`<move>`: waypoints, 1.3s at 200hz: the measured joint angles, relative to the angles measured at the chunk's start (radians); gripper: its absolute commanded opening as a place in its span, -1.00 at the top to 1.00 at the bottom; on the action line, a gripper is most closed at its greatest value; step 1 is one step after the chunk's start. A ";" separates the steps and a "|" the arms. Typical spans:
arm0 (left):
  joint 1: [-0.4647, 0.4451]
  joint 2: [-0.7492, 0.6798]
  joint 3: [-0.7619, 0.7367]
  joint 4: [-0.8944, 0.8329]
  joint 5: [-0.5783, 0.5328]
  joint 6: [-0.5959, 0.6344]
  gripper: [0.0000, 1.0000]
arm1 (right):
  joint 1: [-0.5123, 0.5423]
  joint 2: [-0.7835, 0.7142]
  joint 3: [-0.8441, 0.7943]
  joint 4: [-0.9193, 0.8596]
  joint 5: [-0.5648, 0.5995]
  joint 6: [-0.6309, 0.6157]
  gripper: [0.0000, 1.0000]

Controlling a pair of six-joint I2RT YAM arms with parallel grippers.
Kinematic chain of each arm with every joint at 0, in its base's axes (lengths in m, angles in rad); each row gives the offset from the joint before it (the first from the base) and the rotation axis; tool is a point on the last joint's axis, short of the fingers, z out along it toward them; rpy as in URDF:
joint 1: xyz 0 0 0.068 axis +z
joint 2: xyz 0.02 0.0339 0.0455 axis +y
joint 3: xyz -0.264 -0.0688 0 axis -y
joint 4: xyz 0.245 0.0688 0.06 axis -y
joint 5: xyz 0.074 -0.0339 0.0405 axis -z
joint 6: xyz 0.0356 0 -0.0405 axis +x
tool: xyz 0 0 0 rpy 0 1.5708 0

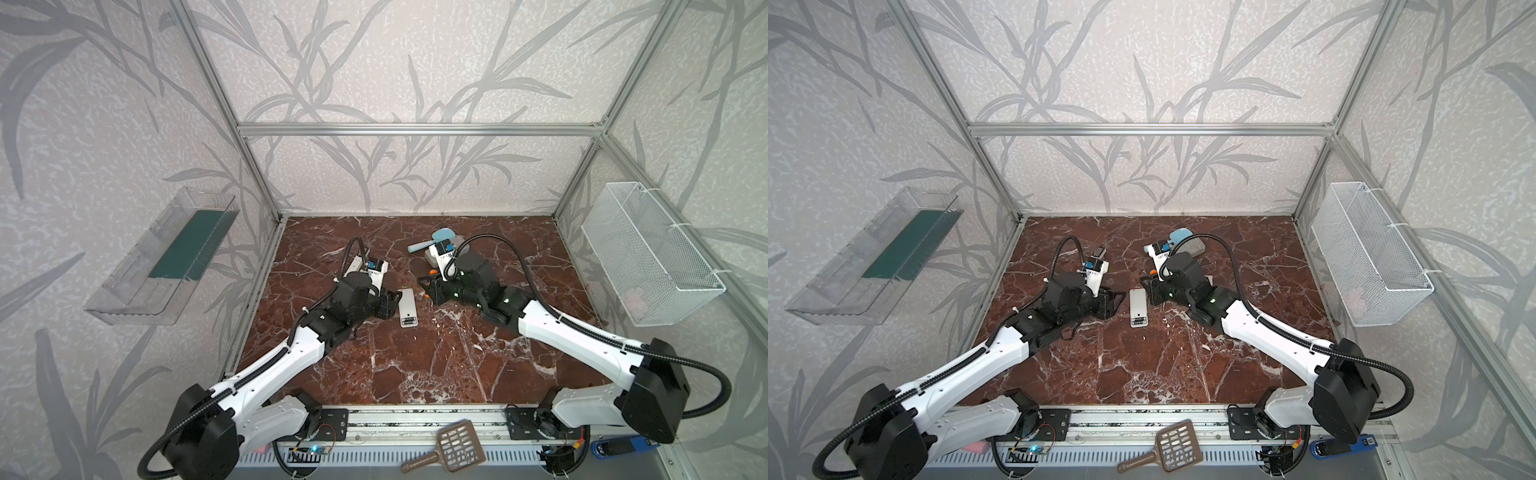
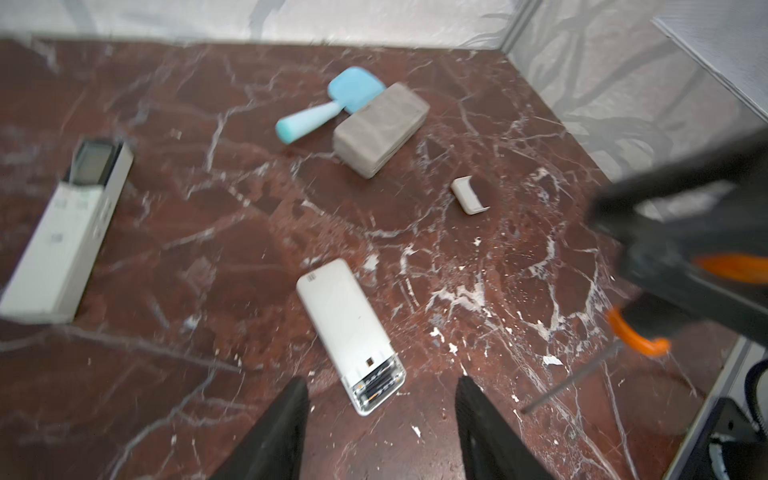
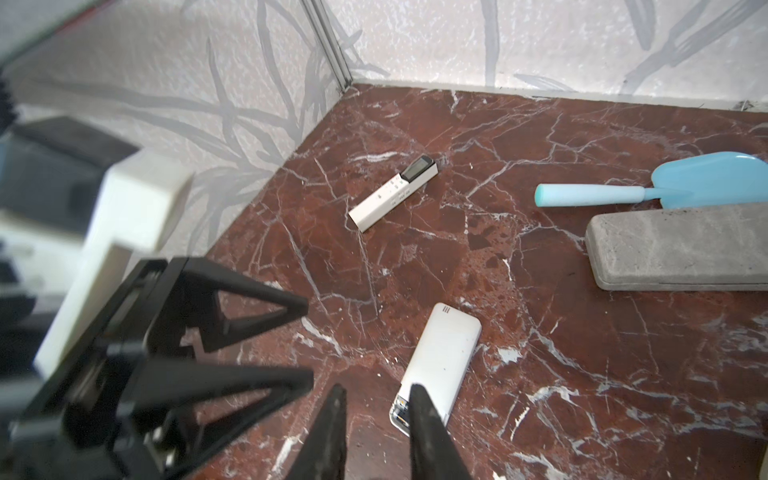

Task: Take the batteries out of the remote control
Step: 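Grasp the remote's battery end with the right gripper while the left lowers onto it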

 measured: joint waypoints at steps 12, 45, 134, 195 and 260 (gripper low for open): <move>0.045 0.033 -0.044 0.016 0.046 -0.077 -0.09 | 0.030 0.029 -0.017 0.029 0.026 -0.015 1.00; 0.068 0.156 -0.126 0.096 0.160 -0.238 0.09 | 0.080 0.136 -0.029 0.095 0.058 -0.044 1.00; 0.073 0.478 -0.131 0.415 0.317 -0.479 0.49 | 0.084 0.175 -0.040 0.154 0.177 -0.100 1.00; 0.054 0.561 -0.129 0.550 0.344 -0.570 0.54 | 0.028 0.187 -0.043 0.154 0.161 -0.086 1.00; 0.049 0.563 -0.128 0.560 0.343 -0.583 0.55 | 0.008 0.232 -0.040 0.171 0.136 -0.104 1.00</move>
